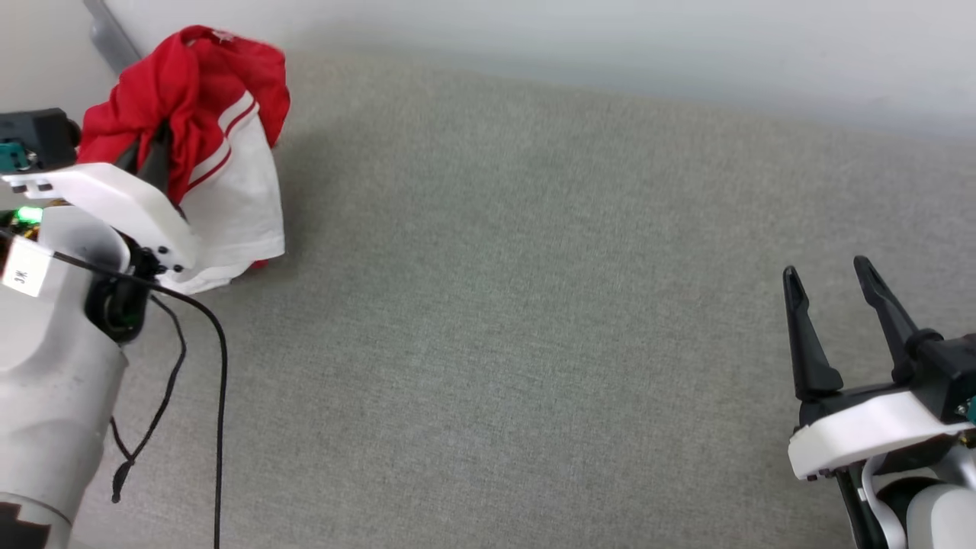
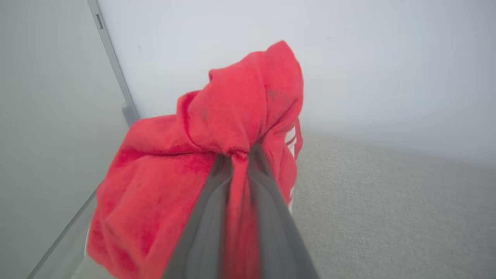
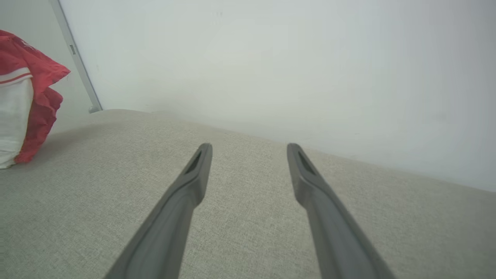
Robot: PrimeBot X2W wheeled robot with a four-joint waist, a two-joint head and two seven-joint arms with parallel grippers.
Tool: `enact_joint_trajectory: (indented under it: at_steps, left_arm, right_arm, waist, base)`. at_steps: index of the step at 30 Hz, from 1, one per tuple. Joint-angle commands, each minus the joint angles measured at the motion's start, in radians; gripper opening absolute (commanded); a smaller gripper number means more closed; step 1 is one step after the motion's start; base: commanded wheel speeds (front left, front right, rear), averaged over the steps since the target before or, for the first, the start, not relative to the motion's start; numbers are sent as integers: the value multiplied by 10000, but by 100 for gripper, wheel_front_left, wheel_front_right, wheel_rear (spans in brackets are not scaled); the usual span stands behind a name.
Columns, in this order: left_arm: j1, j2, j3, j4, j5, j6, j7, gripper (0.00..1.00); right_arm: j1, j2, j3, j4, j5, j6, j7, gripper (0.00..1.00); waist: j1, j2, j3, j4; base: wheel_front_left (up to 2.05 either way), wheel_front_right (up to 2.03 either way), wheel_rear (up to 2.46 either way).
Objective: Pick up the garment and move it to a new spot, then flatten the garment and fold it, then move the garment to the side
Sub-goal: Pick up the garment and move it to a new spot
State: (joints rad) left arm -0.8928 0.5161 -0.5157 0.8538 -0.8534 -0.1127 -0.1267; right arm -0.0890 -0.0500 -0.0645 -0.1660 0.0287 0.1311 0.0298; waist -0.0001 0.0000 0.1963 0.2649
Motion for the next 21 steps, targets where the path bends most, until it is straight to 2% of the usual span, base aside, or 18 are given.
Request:
enact_joint_trajectory:
  at_steps: [1,9,21]
  left_arm:
    - [132,-130,-20,-157,28,53,-182,0]
    - [716,-631,-343,-1518,261,357,-679,0]
    - [2321,-1598,-1360,-4076,402,685,-492,0]
  right_arm:
    - [170,-4,-29,19,117,-7,-53,100]
    - [678,-5,-110,176,396,-7,-99,100]
    - [1235,-4,-164,17,423,-7,36,100]
  waist:
    - [1,0,-457,-129]
    - [1,0,-1186,-836]
    - [1,0,-1672,-2378]
  base:
    - [0,0,0]
    - [0,0,0]
    - [0,0,0]
